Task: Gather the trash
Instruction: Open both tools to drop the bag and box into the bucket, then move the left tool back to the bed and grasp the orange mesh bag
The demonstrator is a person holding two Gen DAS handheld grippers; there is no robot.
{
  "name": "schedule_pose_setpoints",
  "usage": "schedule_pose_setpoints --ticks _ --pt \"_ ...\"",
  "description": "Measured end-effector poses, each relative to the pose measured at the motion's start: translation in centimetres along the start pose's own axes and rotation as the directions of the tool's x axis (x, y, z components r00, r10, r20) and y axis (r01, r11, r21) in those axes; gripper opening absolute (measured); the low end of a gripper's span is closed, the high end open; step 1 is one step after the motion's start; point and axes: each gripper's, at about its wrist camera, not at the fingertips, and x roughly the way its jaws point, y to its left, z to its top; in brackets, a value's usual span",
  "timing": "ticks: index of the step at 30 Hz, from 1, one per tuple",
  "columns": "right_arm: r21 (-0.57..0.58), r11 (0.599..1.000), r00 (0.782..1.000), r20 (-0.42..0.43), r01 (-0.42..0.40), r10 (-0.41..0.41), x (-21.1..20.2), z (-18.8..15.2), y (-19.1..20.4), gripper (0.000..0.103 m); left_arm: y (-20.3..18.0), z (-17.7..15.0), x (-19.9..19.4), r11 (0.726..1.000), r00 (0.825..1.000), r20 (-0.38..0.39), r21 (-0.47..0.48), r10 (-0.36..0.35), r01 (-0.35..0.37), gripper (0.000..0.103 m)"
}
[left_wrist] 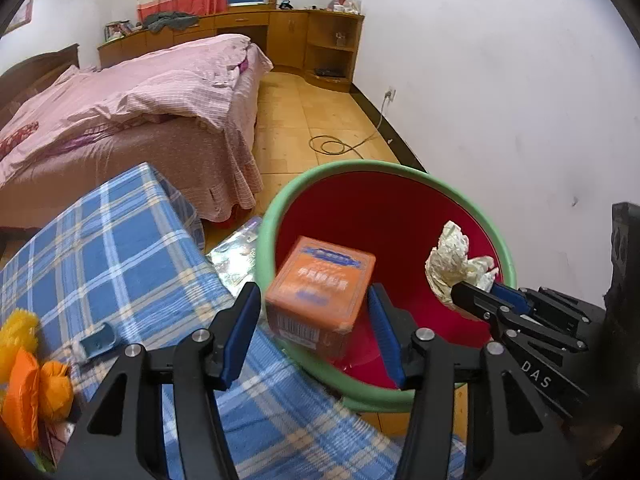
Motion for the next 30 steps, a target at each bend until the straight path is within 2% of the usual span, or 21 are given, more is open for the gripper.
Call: schedule_pose_setpoints --ticks 7,10,15,17,30 --pt "0.014 0.999 0.999 0.003 -0.033 0.033 0.0 0.3 -0.8 0.027 0.0 0.3 1.1 1.0 1.0 -0.021 -0.006 0.005 -0.005 0.06" --pt "0.021 0.999 0.999 0.002 -0.05 0.05 -0.1 0.2 -1.2 0.037 0.2 0.4 1.2 1.0 1.0 -0.022 -0.02 0.018 -0.019 0.06" --pt "0.021 0.998 0.998 0.009 -0.064 0.064 -0.5 0.2 -1.2 0.038 0.5 0.4 0.8 0.999 0.999 -0.015 -0.037 0.031 -0.031 0.059" --pt "0.026 0.997 0.998 0.013 -0.067 0.066 -0.6 0.1 -1.3 0.042 0.7 0.2 0.6 0.998 0.999 -0.016 -0.046 0.035 -0.035 0.059" --pt "0.029 0.996 0.996 0.032 -0.079 0.079 -2.1 -0.7 0.6 0.044 2.7 -1.3 -2.6 0.994 0.999 0.007 -0.102 0.05 -0.05 0.06"
